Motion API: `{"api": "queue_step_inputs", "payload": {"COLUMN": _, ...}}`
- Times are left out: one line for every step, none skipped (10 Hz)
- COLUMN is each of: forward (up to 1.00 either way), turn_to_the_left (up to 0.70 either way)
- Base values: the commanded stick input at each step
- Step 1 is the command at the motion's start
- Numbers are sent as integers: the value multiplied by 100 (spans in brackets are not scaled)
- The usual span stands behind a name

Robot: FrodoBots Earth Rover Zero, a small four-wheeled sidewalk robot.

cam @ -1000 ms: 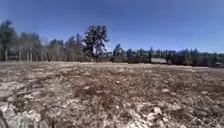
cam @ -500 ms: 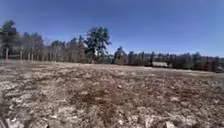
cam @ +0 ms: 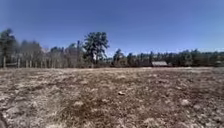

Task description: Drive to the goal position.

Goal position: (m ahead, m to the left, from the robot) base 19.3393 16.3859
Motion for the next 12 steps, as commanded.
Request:
{"api": "queue_step_inputs", "payload": {"forward": 70, "turn_to_the_left": 0}}
{"api": "queue_step_inputs", "payload": {"forward": 70, "turn_to_the_left": 0}}
{"api": "queue_step_inputs", "payload": {"forward": 70, "turn_to_the_left": 0}}
{"api": "queue_step_inputs", "payload": {"forward": 70, "turn_to_the_left": 0}}
{"api": "queue_step_inputs", "payload": {"forward": 70, "turn_to_the_left": 0}}
{"api": "queue_step_inputs", "payload": {"forward": 70, "turn_to_the_left": 0}}
{"api": "queue_step_inputs", "payload": {"forward": 70, "turn_to_the_left": 0}}
{"api": "queue_step_inputs", "payload": {"forward": 70, "turn_to_the_left": 0}}
{"api": "queue_step_inputs", "payload": {"forward": 70, "turn_to_the_left": 0}}
{"api": "queue_step_inputs", "payload": {"forward": 70, "turn_to_the_left": 0}}
{"api": "queue_step_inputs", "payload": {"forward": 70, "turn_to_the_left": 0}}
{"api": "queue_step_inputs", "payload": {"forward": 70, "turn_to_the_left": 0}}
